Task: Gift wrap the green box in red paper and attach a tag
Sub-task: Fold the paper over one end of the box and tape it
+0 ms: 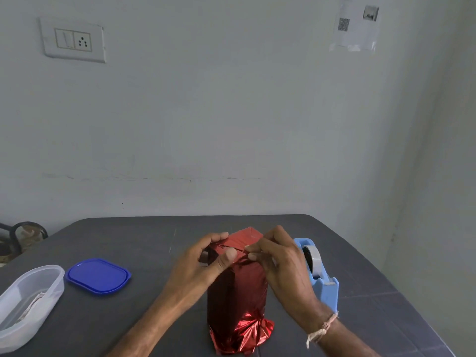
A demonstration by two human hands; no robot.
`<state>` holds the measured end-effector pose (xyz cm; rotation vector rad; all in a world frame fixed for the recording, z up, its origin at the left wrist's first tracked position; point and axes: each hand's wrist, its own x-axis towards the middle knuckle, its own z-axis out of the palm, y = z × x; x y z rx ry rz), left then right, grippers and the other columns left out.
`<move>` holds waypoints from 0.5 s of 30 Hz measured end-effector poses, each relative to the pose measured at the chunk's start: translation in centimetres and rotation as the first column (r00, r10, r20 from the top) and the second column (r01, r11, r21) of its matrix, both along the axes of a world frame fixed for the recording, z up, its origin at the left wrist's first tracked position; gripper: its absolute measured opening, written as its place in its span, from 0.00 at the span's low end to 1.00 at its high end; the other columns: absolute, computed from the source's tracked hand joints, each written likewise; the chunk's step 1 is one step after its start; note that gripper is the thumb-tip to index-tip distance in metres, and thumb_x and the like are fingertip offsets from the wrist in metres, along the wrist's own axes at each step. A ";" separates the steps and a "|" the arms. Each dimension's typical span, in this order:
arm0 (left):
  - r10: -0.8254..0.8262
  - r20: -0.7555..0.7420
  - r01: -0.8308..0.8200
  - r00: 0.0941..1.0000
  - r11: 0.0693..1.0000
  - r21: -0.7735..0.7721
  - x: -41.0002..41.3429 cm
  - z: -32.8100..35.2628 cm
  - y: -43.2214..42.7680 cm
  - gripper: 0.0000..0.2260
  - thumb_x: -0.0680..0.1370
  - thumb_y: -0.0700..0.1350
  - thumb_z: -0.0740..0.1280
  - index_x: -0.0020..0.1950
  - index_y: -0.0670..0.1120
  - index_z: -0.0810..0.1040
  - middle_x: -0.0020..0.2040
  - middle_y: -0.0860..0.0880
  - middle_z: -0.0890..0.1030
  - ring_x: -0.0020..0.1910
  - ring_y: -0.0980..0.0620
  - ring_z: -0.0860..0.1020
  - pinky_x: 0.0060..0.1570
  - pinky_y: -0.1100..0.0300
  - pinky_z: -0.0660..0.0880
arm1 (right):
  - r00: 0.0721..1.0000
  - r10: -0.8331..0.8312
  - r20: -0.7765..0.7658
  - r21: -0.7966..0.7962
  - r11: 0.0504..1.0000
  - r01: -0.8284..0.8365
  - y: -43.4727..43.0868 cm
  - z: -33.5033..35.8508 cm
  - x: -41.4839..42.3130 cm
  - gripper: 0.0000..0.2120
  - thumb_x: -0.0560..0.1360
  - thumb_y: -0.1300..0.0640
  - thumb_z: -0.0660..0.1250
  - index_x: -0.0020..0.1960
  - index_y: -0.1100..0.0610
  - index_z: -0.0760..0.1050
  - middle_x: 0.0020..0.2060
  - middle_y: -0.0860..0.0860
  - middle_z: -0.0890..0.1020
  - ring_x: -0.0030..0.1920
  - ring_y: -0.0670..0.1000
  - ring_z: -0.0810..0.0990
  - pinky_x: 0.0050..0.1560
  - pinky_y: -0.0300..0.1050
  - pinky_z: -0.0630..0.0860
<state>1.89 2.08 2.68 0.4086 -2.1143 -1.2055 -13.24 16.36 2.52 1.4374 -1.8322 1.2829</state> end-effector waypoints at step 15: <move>-0.238 0.243 0.203 0.940 0.966 0.160 -2.5 5.5 -3.2 0.11 0.73 0.48 0.78 0.54 0.58 0.87 0.57 0.63 0.84 0.54 0.67 0.81 0.53 0.67 0.76 | 0.985 0.091 0.147 0.066 0.993 -0.101 -0.1 1.1 -1.9 0.20 0.82 0.40 0.63 0.40 0.53 0.80 0.36 0.44 0.76 0.37 0.49 0.76 0.36 0.36 0.70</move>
